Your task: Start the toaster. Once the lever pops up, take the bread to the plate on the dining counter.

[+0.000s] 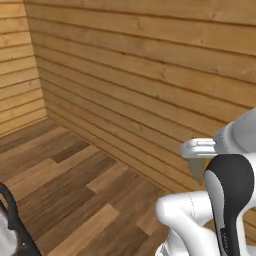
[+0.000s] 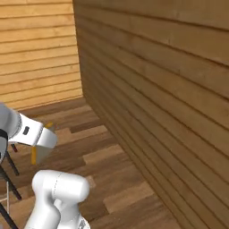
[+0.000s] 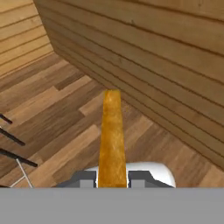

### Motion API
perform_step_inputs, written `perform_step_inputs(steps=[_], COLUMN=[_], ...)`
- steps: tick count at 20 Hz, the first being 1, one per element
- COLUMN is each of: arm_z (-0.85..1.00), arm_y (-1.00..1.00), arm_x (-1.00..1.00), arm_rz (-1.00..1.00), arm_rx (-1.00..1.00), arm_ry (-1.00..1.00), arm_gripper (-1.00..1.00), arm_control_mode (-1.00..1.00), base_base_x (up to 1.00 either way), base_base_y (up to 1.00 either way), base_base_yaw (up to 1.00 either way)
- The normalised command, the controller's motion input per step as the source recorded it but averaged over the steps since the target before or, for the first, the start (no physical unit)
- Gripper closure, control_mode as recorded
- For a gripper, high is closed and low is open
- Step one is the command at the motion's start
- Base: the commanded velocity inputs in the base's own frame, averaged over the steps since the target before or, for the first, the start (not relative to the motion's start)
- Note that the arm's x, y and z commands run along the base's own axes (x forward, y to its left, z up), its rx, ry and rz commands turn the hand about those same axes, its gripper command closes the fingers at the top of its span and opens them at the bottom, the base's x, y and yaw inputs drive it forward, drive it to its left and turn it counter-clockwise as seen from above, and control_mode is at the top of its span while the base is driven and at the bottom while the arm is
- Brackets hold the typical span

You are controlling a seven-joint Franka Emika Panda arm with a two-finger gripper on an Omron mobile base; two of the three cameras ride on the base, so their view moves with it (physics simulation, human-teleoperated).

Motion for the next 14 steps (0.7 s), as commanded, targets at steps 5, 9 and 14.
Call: perform_step_inputs(steps=[5,9,14], arm_z=[0.0,0.0,0.0], arm_y=[0.0,0.0,0.0], arm_x=[0.0,0.0,0.0], arm_rz=[0.0,0.0,0.0], arm_rx=[0.0,0.0,0.0], arm_ry=[0.0,0.0,0.0], arm_gripper=[1.0,1.0,1.0], arm_control_mode=[1.0,1.0,1.0], base_base_x=[1.0,0.99,0.79], base_base_y=[-0.05,-0.17,-0.35], base_base_yaw=[0.76,0.73,0.7])
